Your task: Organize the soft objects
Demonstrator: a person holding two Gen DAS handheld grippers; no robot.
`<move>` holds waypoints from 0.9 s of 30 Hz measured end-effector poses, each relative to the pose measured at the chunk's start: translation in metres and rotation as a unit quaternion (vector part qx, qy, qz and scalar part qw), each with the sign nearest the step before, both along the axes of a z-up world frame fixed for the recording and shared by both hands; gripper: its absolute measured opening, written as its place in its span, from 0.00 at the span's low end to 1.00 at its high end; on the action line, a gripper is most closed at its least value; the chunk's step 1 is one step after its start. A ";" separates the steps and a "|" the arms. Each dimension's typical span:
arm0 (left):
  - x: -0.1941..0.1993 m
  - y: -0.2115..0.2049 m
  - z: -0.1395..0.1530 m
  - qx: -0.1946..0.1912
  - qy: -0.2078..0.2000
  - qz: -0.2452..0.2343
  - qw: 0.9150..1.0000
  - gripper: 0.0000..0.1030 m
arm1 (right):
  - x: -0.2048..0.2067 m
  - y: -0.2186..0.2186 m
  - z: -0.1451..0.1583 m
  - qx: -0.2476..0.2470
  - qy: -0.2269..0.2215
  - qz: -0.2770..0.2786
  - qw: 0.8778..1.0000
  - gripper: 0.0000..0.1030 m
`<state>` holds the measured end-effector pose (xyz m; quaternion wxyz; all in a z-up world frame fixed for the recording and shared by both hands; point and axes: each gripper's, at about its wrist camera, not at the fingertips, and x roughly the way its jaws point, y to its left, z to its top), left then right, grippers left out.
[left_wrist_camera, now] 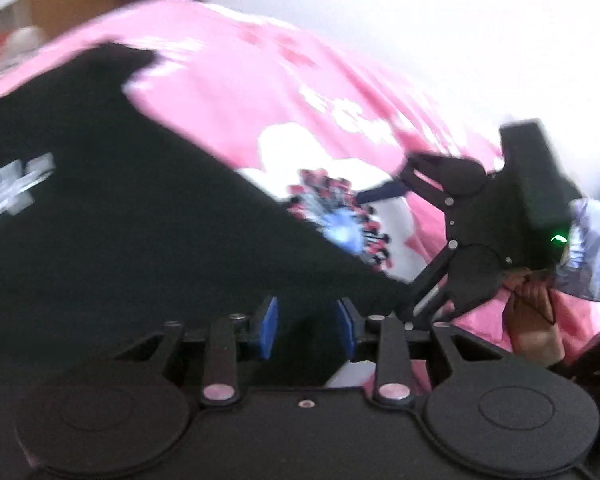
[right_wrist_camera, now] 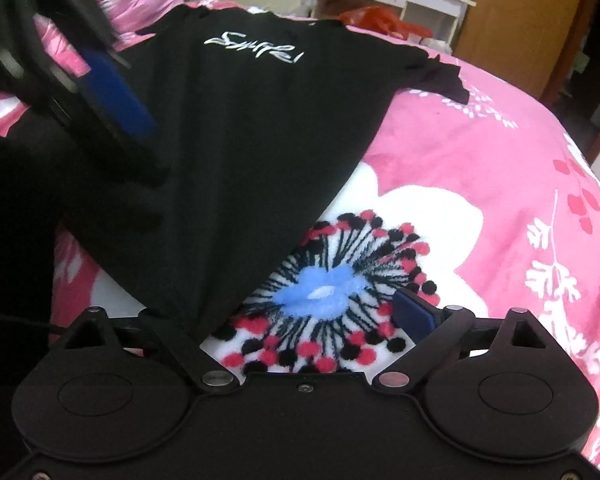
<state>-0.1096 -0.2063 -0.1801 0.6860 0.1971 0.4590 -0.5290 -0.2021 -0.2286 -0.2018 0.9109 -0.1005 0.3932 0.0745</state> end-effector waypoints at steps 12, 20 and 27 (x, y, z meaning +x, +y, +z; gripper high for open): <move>0.047 -0.095 -0.052 0.056 -0.018 -0.020 0.998 0.18 | -0.010 0.004 0.002 0.120 0.030 0.021 0.992 0.99; 0.020 -0.062 -0.014 -0.014 0.025 -0.035 0.999 0.29 | -0.072 -0.030 0.038 0.099 0.031 -0.015 0.995 0.99; 0.007 -0.030 -0.036 0.086 0.002 -0.025 0.996 0.28 | -0.047 -0.068 0.080 0.175 -0.051 -0.065 0.981 1.00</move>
